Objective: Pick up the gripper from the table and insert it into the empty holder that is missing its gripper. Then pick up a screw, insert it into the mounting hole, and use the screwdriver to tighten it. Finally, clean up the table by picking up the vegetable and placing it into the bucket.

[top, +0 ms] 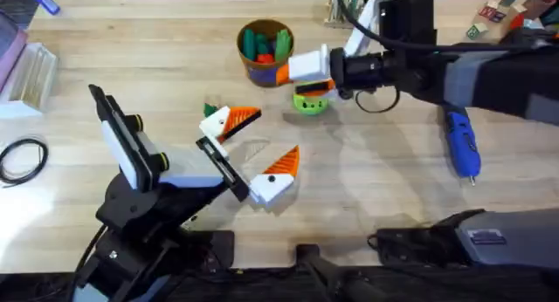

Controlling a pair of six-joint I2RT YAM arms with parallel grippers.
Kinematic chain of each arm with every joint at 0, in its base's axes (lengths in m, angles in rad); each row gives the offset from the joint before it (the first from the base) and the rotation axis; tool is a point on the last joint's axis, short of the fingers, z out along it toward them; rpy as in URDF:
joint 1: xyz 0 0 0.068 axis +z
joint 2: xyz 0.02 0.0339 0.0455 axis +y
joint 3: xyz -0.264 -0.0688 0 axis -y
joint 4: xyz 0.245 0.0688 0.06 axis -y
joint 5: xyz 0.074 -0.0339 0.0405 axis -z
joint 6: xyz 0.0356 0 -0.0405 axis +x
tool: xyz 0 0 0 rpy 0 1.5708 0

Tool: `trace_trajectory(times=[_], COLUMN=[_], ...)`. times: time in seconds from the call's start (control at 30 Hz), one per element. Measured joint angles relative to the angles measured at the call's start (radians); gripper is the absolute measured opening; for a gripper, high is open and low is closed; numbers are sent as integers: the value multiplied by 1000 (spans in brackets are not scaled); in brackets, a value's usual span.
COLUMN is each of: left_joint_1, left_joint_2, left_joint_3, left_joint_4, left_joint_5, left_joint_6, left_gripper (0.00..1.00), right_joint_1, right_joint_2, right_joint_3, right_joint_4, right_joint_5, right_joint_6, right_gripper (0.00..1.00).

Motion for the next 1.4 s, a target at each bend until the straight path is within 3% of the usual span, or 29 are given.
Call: trace_trajectory(times=[0.17, 0.33, 0.4, 0.47, 0.8, 0.9, 1.27, 1.4], left_joint_1=[0, 0, 0, 0, 0, 0, 0, 0], left_joint_2=[0, 0, 0, 0, 0, 0, 0, 0], left_joint_3=[0, 0, 0, 0, 0, 0, 0, 0], left_joint_4=[0, 0, 0, 0, 0, 0, 0, 0], left_joint_5=[0, 0, 0, 0, 0, 0, 0, 0], left_joint_6=[0, 0, 0, 0, 0, 0, 0, 0], left_gripper=[997, 996, 997, 998, 997, 997, 997, 997], right_joint_1=[101, 257, 296, 313, 313, 313, 313, 313], right_joint_2=[-86, -63, -34, -6, 19, 26, 46, 46], right_joint_3=[20, 27, 27, 27, 27, 27, 32, 34], right_joint_4=[-204, -232, -232, -232, -229, -225, -215, -219], right_joint_5=[352, 715, 800, 859, 970, 975, 984, 986], right_joint_6=[-188, -336, -372, -389, -402, -405, -411, -411], right_gripper=[979, 991, 925, 778, 612, 451, 38, 11])
